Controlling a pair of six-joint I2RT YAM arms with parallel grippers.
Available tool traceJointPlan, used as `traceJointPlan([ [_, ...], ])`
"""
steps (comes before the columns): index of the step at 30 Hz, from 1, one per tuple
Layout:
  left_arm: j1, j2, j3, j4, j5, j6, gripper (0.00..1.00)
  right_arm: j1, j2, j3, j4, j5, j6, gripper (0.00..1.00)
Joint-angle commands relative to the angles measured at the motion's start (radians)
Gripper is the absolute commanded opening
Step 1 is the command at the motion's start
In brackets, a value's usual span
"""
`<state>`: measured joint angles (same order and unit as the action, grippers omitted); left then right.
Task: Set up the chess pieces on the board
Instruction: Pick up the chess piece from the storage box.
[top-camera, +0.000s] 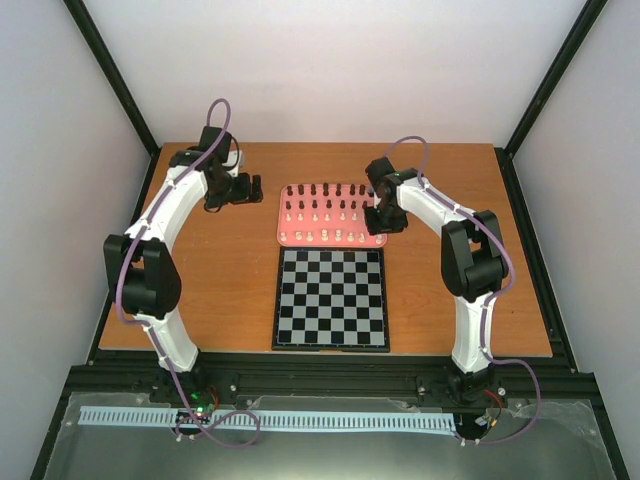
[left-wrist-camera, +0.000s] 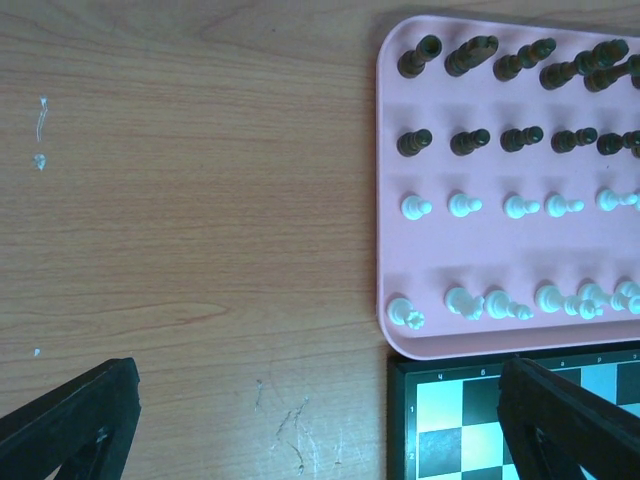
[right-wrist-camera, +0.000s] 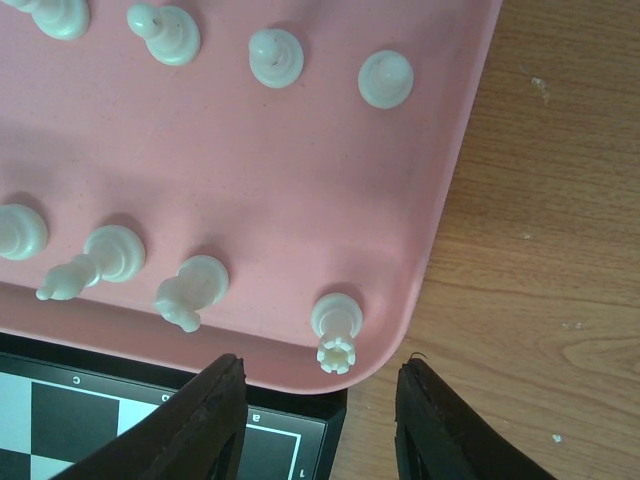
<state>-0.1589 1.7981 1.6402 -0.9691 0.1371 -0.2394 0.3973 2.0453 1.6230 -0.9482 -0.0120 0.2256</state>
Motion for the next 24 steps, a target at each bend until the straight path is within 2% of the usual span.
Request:
traceJointPlan([
  [1,0.0,0.001,0.05,-0.018,-0.01,0.005,1.0,0.004,-0.007,-0.01,0.007,0.012,0.008,0.43],
  [5,0.0,0.001,0.044,-0.022,-0.015,0.003,1.0,0.004,-0.001,-0.027,0.011,0.002,0.01,0.42],
  [7,0.001,-0.004,0.038,-0.022,-0.02,0.002,1.0,0.005,-0.001,-0.039,0.024,-0.008,0.014,0.38],
  [15,0.001,-0.006,0.038,-0.024,-0.028,0.004,1.0,0.005,0.017,-0.038,0.031,0.0,0.011,0.33],
  [24,0.001,-0.006,0.033,-0.022,-0.03,0.006,1.0,0.004,0.046,-0.025,0.03,0.002,0.011,0.31],
])
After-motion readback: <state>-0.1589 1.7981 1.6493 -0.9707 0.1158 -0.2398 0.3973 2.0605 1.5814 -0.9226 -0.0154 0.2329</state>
